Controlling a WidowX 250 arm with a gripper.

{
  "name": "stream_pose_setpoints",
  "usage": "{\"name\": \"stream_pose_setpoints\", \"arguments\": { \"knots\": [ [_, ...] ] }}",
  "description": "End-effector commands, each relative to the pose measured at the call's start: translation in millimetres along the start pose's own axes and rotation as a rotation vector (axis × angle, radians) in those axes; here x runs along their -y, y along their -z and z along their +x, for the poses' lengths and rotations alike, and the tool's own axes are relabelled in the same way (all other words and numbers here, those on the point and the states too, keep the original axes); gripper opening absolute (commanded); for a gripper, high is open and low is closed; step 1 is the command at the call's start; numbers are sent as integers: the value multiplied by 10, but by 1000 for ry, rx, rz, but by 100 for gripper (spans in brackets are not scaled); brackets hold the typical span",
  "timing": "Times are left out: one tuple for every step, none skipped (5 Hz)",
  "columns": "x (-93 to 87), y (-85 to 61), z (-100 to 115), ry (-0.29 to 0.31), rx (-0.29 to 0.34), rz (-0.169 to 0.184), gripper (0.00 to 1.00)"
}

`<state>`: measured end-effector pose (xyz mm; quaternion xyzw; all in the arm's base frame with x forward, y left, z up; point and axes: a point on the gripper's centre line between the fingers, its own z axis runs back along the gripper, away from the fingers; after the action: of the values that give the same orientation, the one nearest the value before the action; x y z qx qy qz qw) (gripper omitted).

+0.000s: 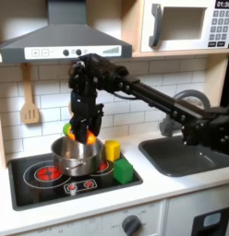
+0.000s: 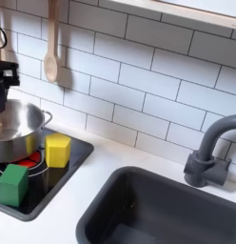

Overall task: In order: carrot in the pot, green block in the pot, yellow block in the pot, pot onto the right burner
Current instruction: 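Put the carrot in the pot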

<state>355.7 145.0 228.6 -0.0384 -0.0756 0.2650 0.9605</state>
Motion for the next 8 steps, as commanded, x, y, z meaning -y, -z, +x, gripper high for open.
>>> {"name": "stream_pose_setpoints", "arguments": {
  "knots": [
    [20, 96, -49, 6, -22, 6, 0],
    [-7, 206, -94, 0, -43, 0, 0],
    [-39, 354, -136, -1, -80, 14, 0],
    [-27, 323, -155, 6, -64, 10, 0],
    [3, 301, -104, 11, -59, 3, 0],
    [-11, 255, -100, 6, -56, 1, 0],
    [-53, 199, -103, 5, -49, -3, 65],
    [-28, 111, -127, 12, -20, -19, 100]
  ]
}}
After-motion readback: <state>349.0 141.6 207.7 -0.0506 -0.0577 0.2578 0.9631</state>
